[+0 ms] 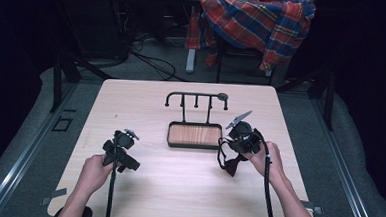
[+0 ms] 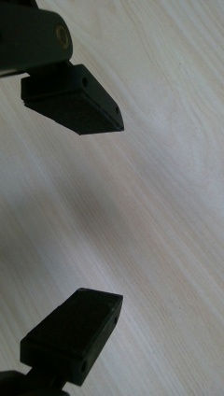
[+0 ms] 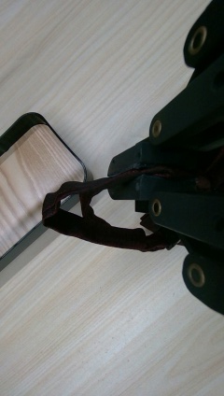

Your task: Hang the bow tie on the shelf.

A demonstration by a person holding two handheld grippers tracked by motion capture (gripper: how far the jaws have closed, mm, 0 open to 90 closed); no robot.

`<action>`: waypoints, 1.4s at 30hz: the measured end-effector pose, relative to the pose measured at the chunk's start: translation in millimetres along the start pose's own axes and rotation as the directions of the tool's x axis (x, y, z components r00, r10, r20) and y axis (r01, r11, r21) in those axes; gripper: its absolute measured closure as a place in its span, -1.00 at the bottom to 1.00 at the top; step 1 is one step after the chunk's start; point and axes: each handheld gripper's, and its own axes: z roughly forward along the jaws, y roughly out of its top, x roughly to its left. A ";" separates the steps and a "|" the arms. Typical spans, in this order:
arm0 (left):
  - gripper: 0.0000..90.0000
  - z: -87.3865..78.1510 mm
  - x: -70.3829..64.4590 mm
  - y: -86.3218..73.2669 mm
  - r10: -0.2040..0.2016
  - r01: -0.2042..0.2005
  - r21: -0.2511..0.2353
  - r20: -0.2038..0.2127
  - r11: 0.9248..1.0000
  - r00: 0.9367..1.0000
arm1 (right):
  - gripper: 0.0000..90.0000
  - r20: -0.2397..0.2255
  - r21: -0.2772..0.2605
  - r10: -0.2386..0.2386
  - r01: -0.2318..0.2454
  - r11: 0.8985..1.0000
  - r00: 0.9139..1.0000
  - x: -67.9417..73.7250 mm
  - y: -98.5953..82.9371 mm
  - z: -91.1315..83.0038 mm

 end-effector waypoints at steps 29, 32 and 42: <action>-0.67 1.3 0.6 -0.9 -0.003 0.003 0.010 -0.010 1.000 1.000 | 0.94 0.006 -0.084 0.029 -0.028 0.996 1.000 -11.4 13.2 -20.8; -0.67 1.5 0.3 -0.8 -0.001 0.001 0.012 -0.011 1.000 1.000 | 0.95 0.014 -0.096 0.035 -0.034 0.995 0.999 -14.0 14.9 -23.2; -0.67 1.4 0.9 -1.0 0.000 0.000 0.007 -0.010 1.000 1.000 | 0.94 0.023 -0.108 0.049 -0.046 0.993 0.999 -21.1 24.3 -28.4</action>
